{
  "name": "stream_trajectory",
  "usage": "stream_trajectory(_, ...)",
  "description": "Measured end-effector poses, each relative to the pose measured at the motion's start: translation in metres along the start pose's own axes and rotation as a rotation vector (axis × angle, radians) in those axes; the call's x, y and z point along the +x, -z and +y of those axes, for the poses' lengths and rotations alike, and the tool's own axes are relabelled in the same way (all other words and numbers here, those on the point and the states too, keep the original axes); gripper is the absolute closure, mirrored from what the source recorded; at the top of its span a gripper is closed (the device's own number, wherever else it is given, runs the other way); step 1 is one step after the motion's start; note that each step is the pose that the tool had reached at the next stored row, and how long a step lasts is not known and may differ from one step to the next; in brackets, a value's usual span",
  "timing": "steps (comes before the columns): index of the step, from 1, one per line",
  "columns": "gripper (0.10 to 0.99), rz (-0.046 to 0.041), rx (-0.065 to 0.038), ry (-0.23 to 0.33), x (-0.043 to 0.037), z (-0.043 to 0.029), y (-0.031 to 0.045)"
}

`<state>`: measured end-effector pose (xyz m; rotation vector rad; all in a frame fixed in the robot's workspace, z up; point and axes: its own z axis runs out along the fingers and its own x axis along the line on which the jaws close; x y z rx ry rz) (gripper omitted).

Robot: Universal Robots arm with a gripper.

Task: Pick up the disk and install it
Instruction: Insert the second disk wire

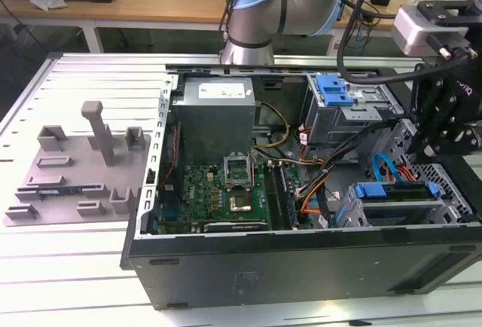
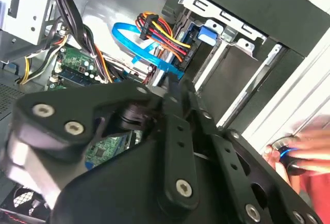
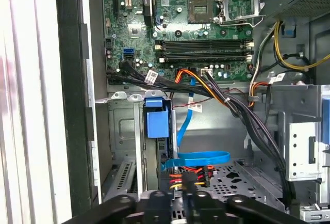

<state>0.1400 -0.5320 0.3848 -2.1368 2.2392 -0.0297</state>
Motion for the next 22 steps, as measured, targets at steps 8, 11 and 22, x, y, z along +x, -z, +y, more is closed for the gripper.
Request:
stream_trajectory(8, 0.98, -0.0001, 0.0, 0.0, -0.0001, 0.0, 0.0)
stream_trajectory(11, 0.98, 0.0, 0.0, 0.0, -0.0001, 0.0, 0.0)
stream_trajectory(22, 0.98, 0.0, 0.0, 0.0, -0.0003, 0.0, 0.0)
